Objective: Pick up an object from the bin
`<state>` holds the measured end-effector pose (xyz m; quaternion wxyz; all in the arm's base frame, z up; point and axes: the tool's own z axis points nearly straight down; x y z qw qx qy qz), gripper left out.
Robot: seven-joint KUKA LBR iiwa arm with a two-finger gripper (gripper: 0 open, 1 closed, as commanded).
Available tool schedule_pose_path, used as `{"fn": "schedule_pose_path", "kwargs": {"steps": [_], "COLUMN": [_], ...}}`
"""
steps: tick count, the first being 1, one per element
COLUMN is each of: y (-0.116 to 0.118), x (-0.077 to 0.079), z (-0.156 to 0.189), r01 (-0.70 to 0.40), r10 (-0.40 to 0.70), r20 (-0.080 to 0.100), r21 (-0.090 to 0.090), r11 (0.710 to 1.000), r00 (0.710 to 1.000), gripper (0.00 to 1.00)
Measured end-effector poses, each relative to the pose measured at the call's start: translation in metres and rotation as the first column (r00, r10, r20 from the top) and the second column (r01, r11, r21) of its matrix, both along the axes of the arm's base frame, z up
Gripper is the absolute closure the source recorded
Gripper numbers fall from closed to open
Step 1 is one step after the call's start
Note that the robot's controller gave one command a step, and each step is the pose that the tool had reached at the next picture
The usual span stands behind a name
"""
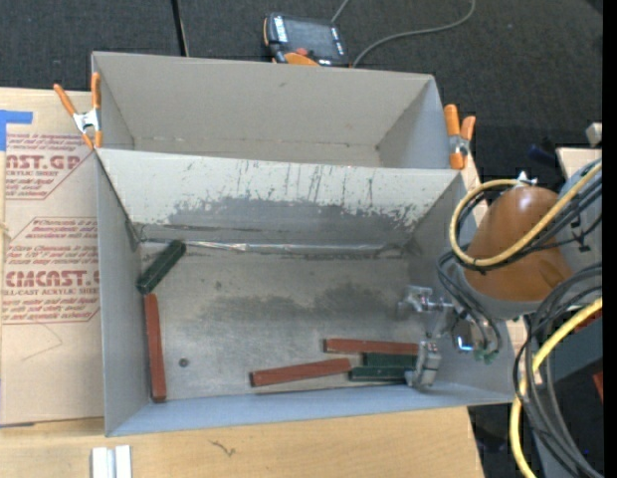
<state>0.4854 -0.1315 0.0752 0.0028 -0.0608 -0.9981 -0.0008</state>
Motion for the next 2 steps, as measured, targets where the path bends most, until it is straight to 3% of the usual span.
{"fn": "schedule_pose_path", "kwargs": {"steps": [1, 2], "y": [0.000, 0.017], "x": [0.004, 0.052], "z": [0.002, 0.142], "r01": [-0.002, -0.018], "r10": [0.002, 0.019], "r20": [0.006, 0.016], "r21": [-0.001, -0.004], "r11": [1.000, 1.000], "r00": [1.000, 1.000], "gripper": [1.00, 1.00]}}
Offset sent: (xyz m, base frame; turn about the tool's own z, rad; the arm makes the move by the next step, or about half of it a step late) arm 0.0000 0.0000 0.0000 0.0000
